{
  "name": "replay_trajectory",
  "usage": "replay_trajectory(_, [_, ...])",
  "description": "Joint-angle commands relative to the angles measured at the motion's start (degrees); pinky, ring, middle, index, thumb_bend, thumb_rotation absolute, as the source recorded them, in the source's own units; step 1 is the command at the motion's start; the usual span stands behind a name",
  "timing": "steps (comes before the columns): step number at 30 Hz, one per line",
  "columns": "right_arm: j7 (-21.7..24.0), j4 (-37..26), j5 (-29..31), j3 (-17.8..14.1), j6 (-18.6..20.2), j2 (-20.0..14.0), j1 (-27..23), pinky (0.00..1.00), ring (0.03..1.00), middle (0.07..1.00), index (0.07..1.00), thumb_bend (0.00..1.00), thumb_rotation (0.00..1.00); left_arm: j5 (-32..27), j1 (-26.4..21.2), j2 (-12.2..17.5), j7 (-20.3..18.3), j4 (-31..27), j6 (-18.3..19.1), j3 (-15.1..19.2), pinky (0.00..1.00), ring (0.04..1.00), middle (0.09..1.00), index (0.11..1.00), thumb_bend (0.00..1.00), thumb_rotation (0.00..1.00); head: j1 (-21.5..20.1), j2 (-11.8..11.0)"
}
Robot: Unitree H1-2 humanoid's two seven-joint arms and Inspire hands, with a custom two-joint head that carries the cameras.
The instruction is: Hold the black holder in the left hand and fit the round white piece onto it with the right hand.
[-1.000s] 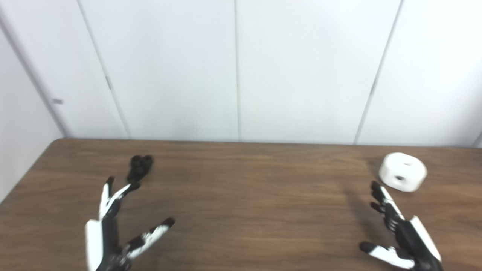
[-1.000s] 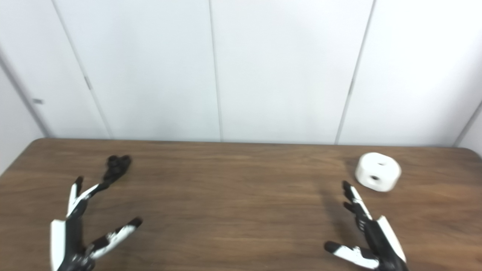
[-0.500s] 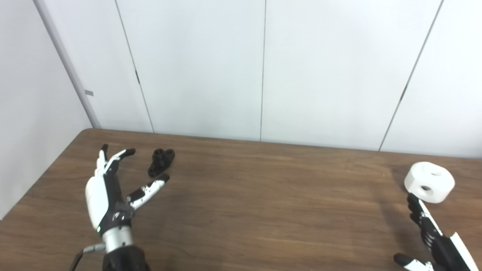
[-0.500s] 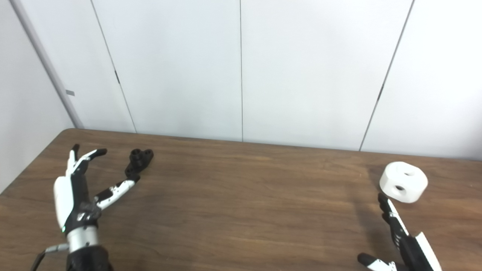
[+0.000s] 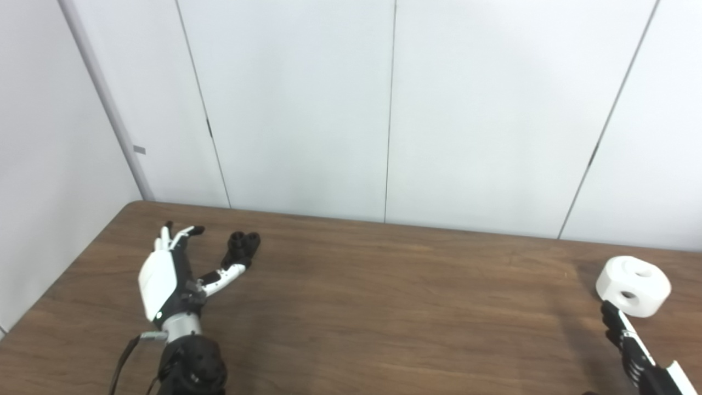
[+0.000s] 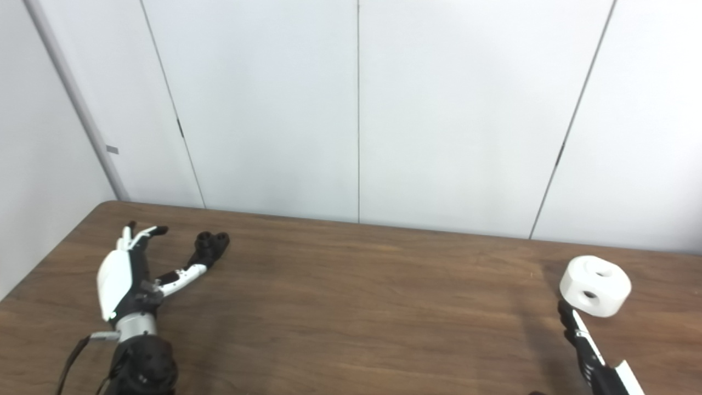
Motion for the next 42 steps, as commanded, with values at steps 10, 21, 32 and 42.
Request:
replay_trajectory(10, [-0.3,4.9,0.5,0.2,-2.1,0.9,2.9,1.0,1.0,1.0,1.0,0.92,0.64,0.3,-6.6,3.2,2.4,11.2,2.1,-3.4,1.0,1.0,1.0,0.79,0.96,0.26,0.3,0.2])
replay_trajectory(21, [0.0,4.4,1.1,0.1,-2.8,0.9,3.5,1.0,1.0,1.0,1.0,0.9,0.62,-1.7,-10.0,4.3,4.4,21.9,3.0,-4.4,1.0,1.0,1.0,0.811,0.96,0.24,0.4,0.4])
replay_trajectory(32, [0.2,4.2,1.6,-0.2,-2.9,0.6,4.2,1.0,1.0,1.0,1.0,0.91,0.62,-3.4,-12.4,5.4,6.0,28.6,3.8,-5.0,1.0,1.0,1.0,0.802,0.96,0.24,0.3,0.7])
replay_trajectory(42, [-0.2,3.3,0.6,-0.2,-2.4,1.0,4.5,1.0,1.0,1.0,1.0,0.92,0.65,-0.6,-13.4,6.3,3.4,31.5,4.8,-7.3,1.0,1.0,1.0,0.666,0.95,0.27,0.2,0.9])
